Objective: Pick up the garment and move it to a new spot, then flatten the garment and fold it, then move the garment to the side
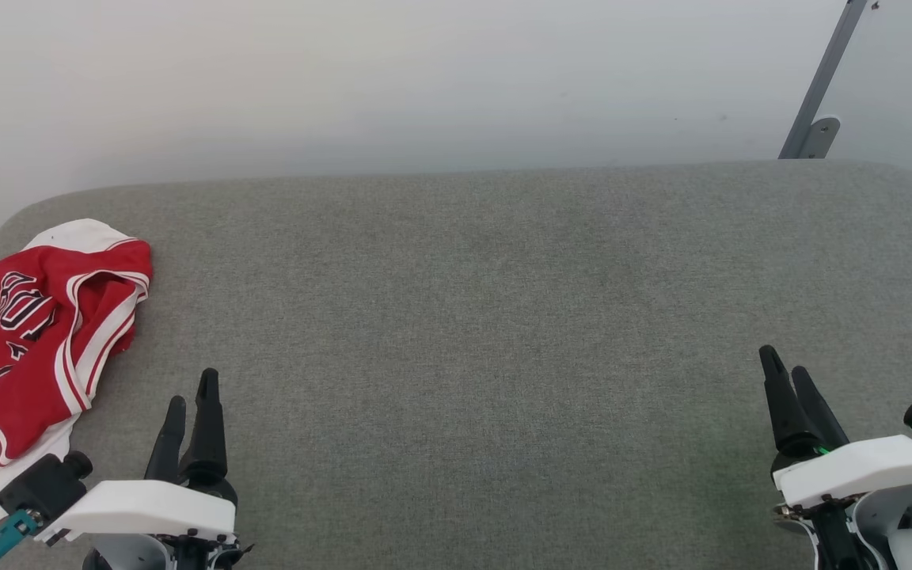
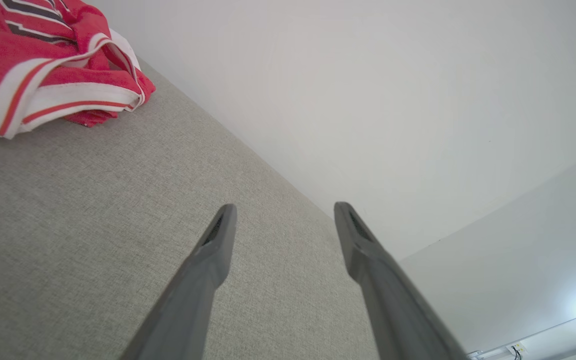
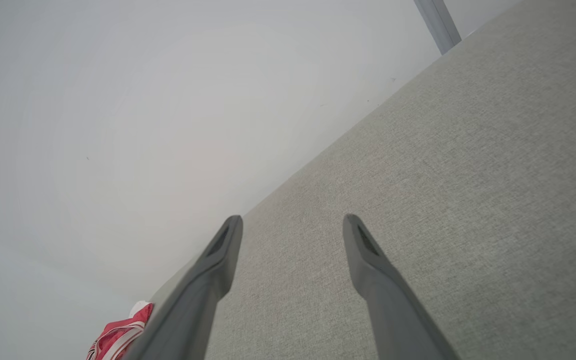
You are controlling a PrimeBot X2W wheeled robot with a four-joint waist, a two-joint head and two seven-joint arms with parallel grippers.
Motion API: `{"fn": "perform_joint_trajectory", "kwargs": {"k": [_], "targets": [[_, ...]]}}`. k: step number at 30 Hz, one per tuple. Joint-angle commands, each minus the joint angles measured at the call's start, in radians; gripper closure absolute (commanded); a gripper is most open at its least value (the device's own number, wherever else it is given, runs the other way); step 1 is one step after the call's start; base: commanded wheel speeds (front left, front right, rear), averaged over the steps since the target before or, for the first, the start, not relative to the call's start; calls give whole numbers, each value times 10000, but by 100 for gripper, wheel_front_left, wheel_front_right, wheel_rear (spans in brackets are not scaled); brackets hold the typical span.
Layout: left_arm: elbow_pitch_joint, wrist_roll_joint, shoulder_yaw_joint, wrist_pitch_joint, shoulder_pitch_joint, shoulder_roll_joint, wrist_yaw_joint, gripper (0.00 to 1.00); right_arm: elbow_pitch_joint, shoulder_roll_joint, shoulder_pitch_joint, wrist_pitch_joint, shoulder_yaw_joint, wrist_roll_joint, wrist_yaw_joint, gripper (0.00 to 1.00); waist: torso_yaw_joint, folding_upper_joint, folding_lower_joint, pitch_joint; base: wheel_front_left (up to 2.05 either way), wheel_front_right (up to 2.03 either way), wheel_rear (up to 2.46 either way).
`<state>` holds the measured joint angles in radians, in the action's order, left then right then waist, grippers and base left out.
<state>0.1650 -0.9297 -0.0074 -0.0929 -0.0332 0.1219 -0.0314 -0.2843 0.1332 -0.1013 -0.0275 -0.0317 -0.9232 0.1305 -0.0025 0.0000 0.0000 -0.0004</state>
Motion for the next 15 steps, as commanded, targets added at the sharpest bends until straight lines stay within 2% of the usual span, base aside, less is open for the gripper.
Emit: {"fn": "perform_joint_trajectory", "kwargs": {"k": [1, 15], "targets": [[-155, 293, 33, -104, -15, 11, -81, 0, 135, 89, -269, -116, 38, 274, 2, 0, 0, 0, 0, -2, 0, 0, 0], [-215, 1997, 130, -516, 88, -171, -401, 0, 113, 254, -339, -469, 195, 1597, 2, 0, -2, 0, 0, -24, 0, 0, 0]]}}
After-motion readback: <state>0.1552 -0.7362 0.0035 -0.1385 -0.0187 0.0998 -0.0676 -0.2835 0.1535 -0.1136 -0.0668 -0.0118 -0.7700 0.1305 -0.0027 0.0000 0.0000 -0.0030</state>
